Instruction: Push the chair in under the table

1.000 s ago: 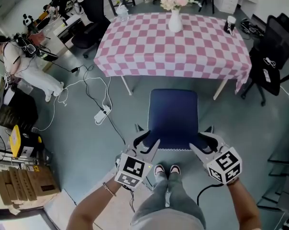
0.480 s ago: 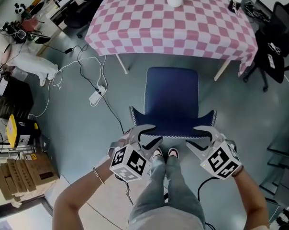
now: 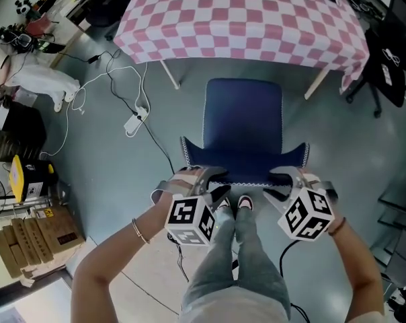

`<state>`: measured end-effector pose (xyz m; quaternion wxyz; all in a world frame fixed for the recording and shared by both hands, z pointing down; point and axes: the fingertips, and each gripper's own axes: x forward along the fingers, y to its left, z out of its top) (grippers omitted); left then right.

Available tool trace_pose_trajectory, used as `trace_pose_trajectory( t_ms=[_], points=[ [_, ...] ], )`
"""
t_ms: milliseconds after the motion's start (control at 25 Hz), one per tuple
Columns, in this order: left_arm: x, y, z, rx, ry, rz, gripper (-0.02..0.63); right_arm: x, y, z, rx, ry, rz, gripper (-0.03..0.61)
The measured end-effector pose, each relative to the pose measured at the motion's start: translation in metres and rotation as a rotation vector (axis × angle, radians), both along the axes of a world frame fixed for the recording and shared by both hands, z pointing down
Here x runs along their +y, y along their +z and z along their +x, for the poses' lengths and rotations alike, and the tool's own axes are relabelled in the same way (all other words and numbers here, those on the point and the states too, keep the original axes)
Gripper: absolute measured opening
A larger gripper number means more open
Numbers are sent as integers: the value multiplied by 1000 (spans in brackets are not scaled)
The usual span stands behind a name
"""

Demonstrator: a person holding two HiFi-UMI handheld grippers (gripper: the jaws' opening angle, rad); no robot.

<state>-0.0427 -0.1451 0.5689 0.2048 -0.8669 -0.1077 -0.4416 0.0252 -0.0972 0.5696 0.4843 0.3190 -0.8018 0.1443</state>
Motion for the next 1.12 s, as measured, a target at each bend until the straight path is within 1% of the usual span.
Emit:
trace_pose_trajectory(
  t_ms=[360, 600, 920, 1120],
  points=[
    [-1, 29, 7, -76, 29, -18, 155, -7, 26, 4, 44, -22, -47, 164],
    [2, 41, 15, -116, 50, -41, 155, -11, 36, 3, 51, -26, -79, 164],
    [3, 49, 19, -132, 35, -72, 155, -14, 46, 2, 49, -19, -102, 164],
    [3, 49, 20, -139, 23, -99, 141, -14, 48, 2, 39, -23, -122, 163]
  ],
)
